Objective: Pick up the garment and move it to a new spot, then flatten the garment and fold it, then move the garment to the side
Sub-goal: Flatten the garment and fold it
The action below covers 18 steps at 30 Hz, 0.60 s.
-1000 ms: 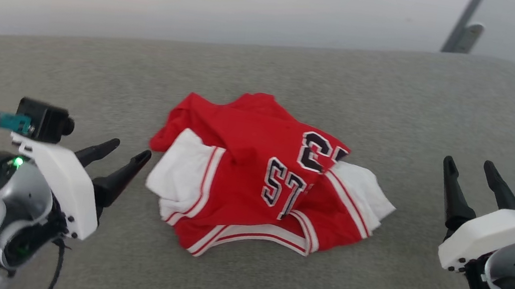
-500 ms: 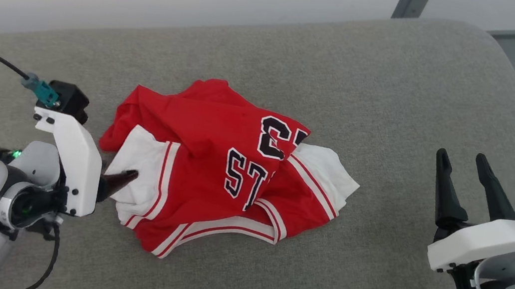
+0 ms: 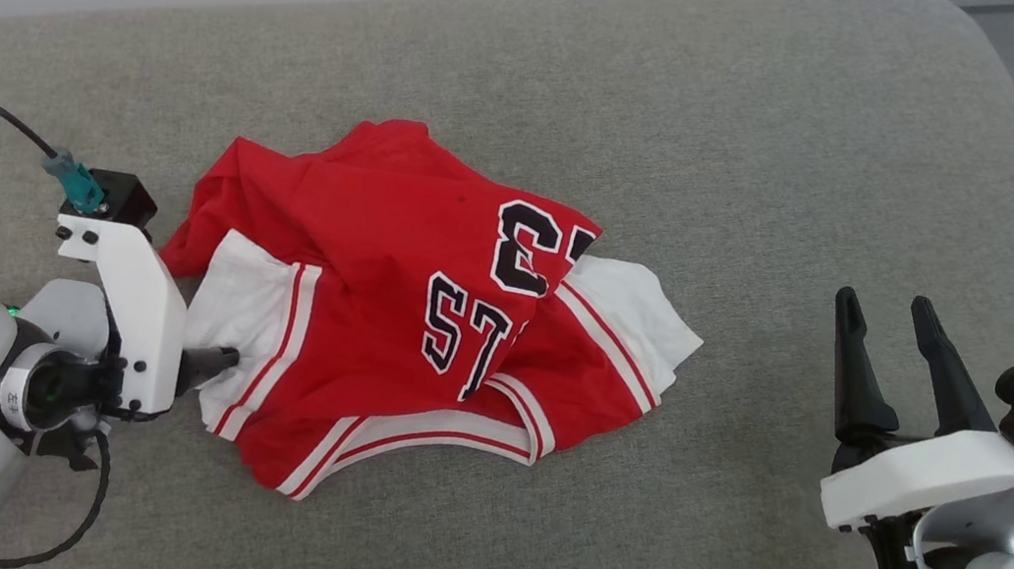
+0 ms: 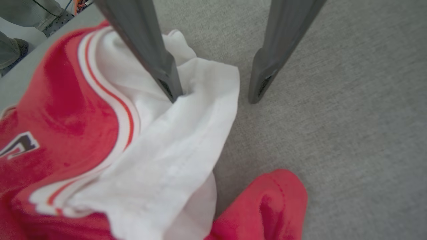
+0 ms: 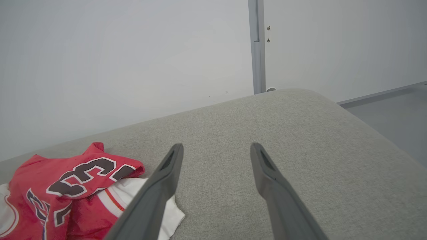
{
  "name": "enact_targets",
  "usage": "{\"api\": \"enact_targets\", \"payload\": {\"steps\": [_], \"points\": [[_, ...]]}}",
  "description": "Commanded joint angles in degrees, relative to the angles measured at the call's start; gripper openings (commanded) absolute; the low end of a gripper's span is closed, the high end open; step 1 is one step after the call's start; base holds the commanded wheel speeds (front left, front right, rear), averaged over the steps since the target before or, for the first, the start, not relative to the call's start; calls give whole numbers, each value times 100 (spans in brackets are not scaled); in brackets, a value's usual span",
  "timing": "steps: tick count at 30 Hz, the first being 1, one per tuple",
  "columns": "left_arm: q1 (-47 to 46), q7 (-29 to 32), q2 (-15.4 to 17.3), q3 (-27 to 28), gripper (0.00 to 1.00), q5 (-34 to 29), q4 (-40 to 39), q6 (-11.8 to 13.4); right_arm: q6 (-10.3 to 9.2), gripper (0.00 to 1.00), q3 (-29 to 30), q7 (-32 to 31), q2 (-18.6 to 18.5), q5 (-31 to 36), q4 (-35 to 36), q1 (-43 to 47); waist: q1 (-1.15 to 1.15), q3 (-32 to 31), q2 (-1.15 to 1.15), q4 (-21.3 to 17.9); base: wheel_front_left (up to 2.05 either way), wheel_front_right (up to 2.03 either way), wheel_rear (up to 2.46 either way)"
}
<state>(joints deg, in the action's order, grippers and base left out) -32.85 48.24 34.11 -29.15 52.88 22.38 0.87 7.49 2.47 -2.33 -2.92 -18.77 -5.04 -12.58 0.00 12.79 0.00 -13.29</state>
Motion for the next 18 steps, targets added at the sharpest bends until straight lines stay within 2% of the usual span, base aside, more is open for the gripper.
{"api": "enact_targets", "payload": {"steps": [1,2,3,7,12,18], "points": [[-73,-19,-28,-30,40,-7,89,-84,0,100,-15,53,2,-36,-16,-88,0,35,0,31,0,0,0],[-73,-19,-28,-30,40,-7,89,-84,0,100,-15,53,2,-36,-16,-88,0,35,0,31,0,0,0],[-113,-81,-49,-1,0,5,149,-98,0,100,-19,66,2,-36,-30,-99,0,51,0,45,0,0,0],[-240,-138,-60,-9,0,-20,321,-209,0,100,18,104,1,-18,-80,-149,0,68,0,163,0,0,0],[-310,-265,-37,202,0,154,170,-147,0,100,116,97,1,65,-103,-156,0,-3,0,377,0,0,0],[126,-551,284,566,0,306,-488,-13,0,100,255,-2,1,154,-65,-96,0,-77,0,663,0,0,0]]}}
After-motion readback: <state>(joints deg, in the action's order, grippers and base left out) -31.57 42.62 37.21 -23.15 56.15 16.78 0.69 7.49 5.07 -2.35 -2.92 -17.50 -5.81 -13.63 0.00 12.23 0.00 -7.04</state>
